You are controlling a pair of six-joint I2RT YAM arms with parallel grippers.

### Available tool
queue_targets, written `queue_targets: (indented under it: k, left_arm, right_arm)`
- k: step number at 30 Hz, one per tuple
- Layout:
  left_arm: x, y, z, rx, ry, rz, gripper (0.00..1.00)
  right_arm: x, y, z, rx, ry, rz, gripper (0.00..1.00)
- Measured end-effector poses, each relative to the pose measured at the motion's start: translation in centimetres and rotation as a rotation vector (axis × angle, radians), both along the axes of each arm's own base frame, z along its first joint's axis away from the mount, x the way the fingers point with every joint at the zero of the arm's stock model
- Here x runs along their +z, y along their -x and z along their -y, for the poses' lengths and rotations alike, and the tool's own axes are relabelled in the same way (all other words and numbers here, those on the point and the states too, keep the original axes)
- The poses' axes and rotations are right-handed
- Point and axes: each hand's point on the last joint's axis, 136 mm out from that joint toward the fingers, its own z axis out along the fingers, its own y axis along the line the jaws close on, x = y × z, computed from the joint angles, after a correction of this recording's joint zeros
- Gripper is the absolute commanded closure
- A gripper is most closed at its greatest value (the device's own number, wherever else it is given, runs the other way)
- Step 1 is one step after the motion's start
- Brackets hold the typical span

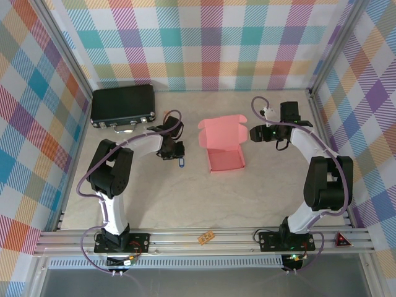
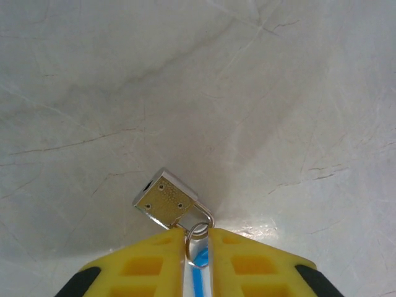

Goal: Fold the paper box

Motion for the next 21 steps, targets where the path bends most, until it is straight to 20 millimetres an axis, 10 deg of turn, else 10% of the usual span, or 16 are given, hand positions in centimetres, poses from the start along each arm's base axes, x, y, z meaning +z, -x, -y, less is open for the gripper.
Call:
queue_targets:
  k: [12,21]
  left_arm:
    - [0.4,-0.2,-0.4,0.015,-0.015,0.018,1.00]
    - [6.4,-0.8,-0.6,0.021,0.023,0.154,1.00]
  right_arm:
    - [-0.1,0.0,0.1,-0.007,0.005,-0.004,0.40]
    - [-0.2,-0.1,0.4,-0.018,0.016,-0.005,0.40]
